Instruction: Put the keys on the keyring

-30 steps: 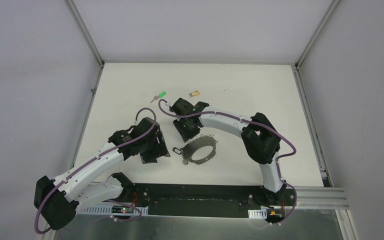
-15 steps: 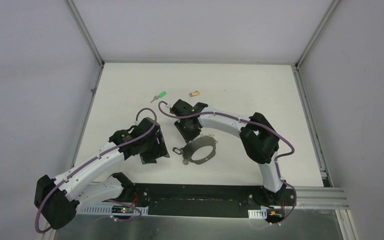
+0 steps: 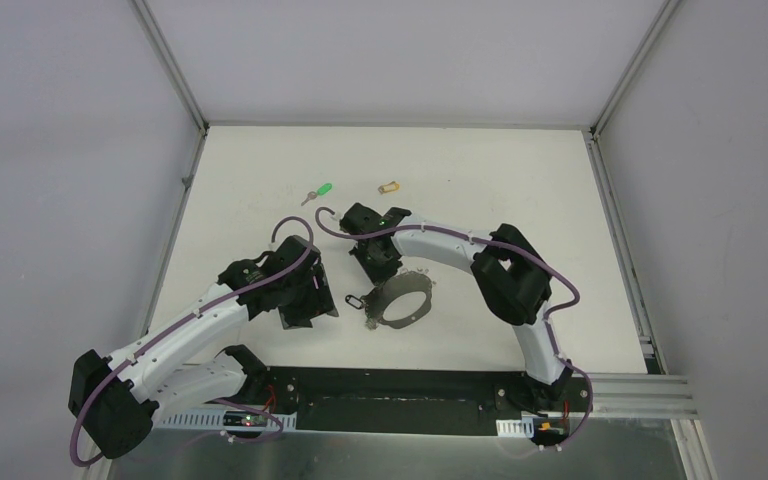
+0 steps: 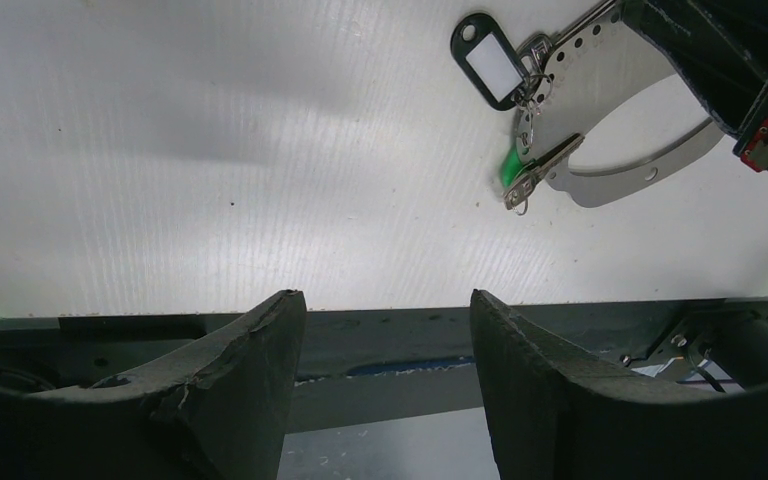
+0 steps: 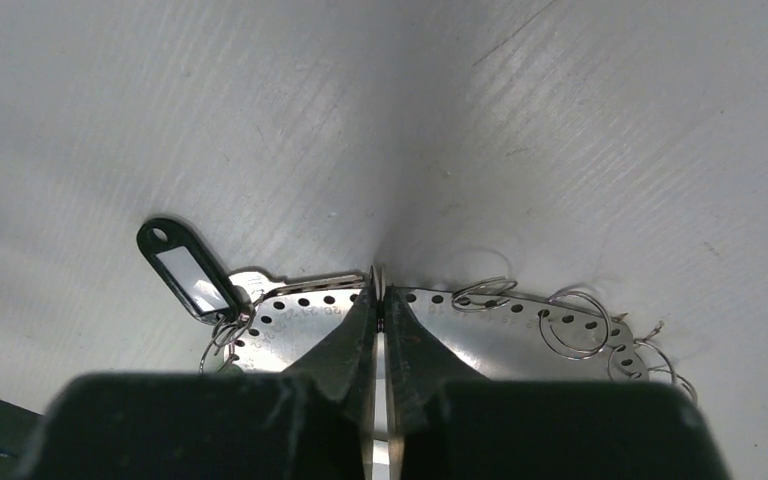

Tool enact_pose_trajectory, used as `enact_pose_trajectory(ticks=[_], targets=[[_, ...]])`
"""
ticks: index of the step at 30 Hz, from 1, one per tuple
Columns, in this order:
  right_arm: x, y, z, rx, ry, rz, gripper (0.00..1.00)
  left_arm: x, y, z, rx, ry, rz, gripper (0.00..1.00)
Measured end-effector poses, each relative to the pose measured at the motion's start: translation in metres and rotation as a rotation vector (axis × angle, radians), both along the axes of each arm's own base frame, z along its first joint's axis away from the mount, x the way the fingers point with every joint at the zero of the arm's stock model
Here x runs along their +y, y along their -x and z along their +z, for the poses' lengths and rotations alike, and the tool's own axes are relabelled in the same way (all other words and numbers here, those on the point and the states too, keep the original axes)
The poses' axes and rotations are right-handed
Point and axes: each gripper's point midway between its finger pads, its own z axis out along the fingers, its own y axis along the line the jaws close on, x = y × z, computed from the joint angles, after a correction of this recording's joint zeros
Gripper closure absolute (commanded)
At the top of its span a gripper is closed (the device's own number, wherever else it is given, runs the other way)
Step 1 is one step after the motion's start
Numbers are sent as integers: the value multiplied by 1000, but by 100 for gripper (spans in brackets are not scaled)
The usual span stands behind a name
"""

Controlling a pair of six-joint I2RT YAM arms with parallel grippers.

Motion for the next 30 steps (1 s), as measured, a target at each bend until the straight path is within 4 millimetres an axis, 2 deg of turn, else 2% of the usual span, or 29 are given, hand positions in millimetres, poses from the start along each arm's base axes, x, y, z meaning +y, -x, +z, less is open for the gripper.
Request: enact_pose_trajectory(ticks=[7,13,18,27,30], targets=[[-2,-2,6,-16,0,-2,100,1,-2,6,-13,-4,-6,37],[1,-3,41,-61,-67,2,100,4,-7,14,-52,-20,-10,37],[-4,4,70,-80,-140,10,100,5,-13,24,-100,-27,-19,36],[-22,24,89,-26,-322,21,100,1,-26,50,-268,1,-120,37],[-30,28,101,-38,-388,44,100,-5,-30,65,-357,35,-194,37]])
